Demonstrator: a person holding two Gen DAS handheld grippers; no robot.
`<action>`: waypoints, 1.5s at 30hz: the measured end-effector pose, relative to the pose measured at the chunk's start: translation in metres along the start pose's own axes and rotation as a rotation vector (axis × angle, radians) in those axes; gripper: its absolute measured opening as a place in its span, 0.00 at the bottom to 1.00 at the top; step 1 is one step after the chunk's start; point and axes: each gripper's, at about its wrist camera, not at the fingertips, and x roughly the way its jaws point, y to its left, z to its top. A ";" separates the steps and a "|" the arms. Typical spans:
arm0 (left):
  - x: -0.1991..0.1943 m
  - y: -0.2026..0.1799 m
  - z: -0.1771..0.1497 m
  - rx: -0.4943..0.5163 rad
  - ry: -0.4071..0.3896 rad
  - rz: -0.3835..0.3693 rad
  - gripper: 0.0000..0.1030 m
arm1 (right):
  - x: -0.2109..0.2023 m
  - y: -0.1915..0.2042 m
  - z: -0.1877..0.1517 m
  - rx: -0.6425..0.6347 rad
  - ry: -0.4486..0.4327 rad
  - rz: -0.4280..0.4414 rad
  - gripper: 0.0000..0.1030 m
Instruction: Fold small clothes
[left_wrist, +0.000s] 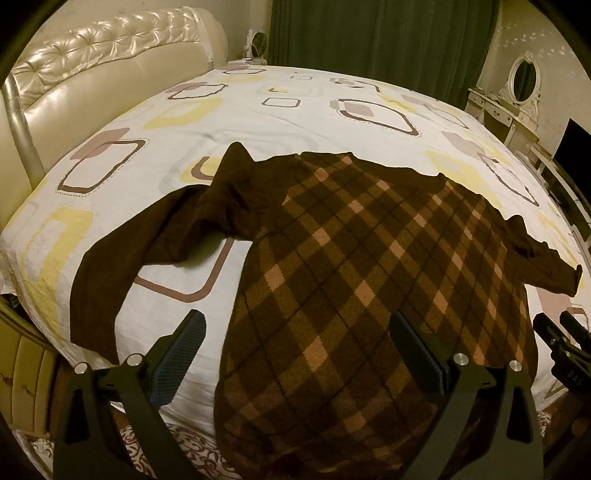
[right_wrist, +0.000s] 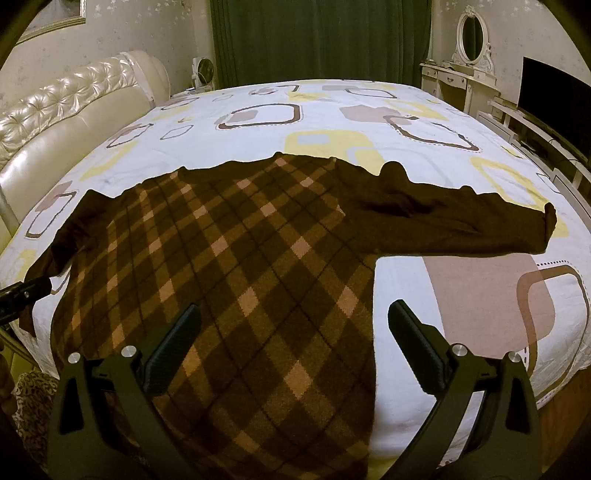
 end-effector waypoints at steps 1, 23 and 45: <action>0.000 0.000 0.000 0.001 -0.001 0.001 0.96 | 0.000 0.000 0.000 0.002 -0.001 0.001 0.98; -0.001 -0.002 -0.002 0.015 -0.010 -0.012 0.96 | -0.035 -0.167 0.067 0.301 -0.115 -0.063 0.98; 0.043 0.005 0.000 -0.043 0.110 0.059 0.96 | 0.092 -0.430 0.111 0.660 0.214 -0.359 0.52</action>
